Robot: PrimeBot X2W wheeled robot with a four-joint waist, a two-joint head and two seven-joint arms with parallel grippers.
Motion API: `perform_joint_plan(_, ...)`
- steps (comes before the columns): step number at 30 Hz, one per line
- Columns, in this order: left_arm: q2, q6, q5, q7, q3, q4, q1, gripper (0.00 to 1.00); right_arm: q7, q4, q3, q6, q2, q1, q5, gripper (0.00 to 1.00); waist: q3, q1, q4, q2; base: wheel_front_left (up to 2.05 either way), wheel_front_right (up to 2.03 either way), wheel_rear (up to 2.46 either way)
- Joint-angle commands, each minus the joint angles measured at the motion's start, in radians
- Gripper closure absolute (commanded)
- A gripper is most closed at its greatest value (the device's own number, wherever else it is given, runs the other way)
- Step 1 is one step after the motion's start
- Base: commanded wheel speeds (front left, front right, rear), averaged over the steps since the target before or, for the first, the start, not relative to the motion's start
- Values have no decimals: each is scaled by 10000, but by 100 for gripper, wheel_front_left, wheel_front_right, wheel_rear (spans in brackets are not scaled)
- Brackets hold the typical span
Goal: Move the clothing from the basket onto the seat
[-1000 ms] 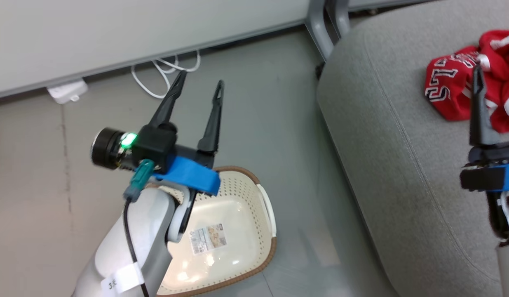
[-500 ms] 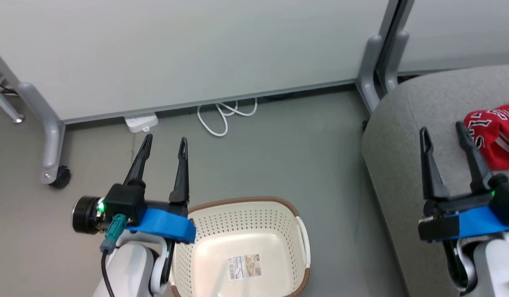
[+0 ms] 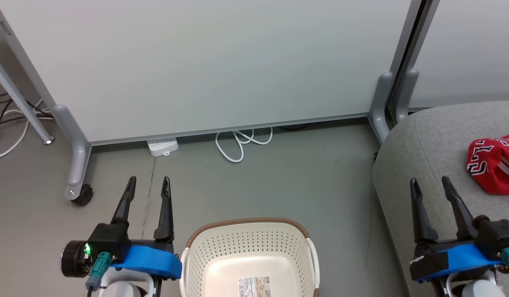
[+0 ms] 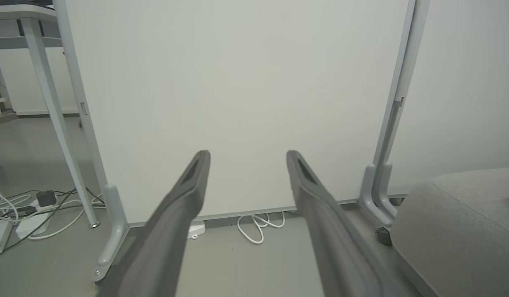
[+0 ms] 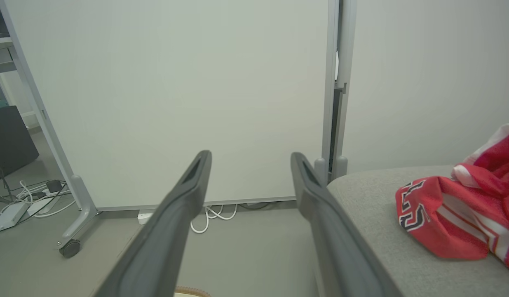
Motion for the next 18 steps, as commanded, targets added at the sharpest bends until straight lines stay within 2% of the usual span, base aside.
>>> perform_joint_plan(1,-25,-83,87,-25,117,-80,169,0,-5,45,-45,1,80,219,60,0,-68,1,64,0,0,0,0)
perform_joint_plan(6,-113,-297,179,-25,355,-135,428,0,-5,143,-48,1,213,528,154,0,-190,1,178,0,0,0,0)
perform_joint_plan(18,-171,-466,119,-25,480,-4,662,0,-5,351,-13,1,398,831,136,0,-371,1,370,0,0,0,0)
